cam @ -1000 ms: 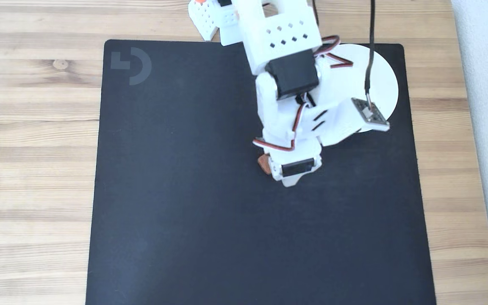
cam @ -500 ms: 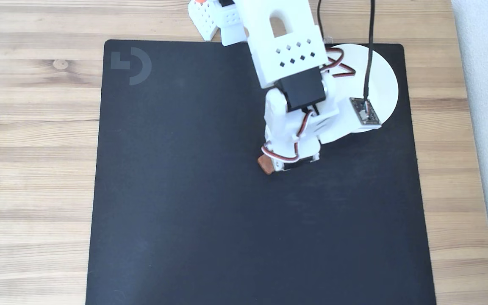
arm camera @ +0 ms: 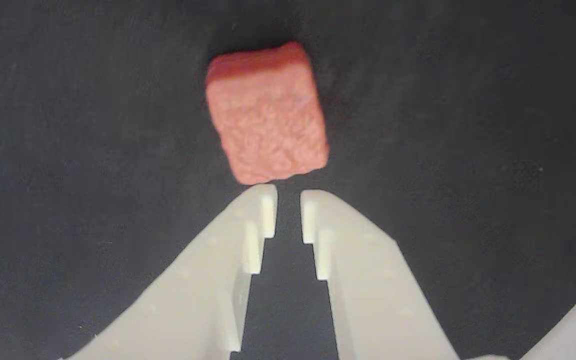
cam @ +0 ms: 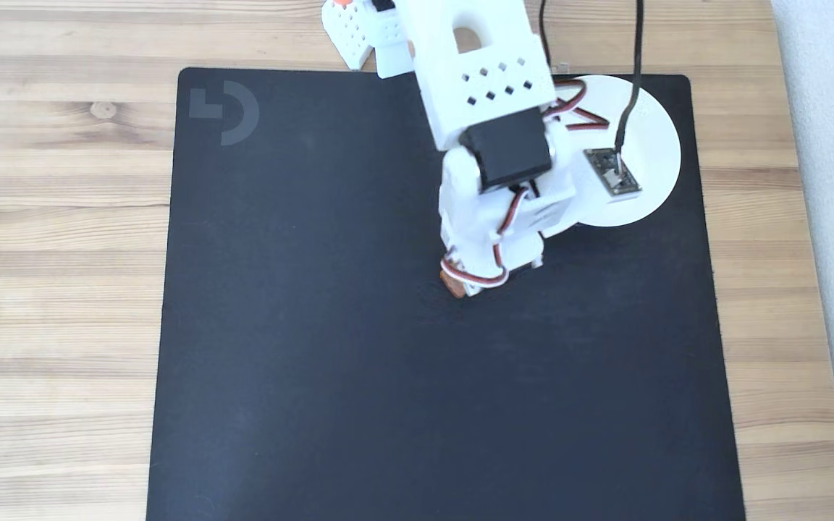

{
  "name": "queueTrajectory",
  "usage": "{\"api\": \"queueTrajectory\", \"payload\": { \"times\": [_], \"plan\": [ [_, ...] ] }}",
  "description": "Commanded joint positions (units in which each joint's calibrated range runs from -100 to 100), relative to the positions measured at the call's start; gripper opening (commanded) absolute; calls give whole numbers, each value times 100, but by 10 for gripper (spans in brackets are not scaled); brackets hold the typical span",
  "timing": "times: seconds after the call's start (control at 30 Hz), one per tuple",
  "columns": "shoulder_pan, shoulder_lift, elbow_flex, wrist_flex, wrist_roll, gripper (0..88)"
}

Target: Pick up the toy and place it on the plate

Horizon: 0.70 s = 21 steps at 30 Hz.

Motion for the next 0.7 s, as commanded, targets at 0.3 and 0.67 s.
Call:
{"api": "queueTrajectory", "payload": {
  "times": [0.3,0.67],
  "plan": [
    [176,-95,-321,889,342,338],
    [151,-95,-321,897,347,343]
  ]
}}
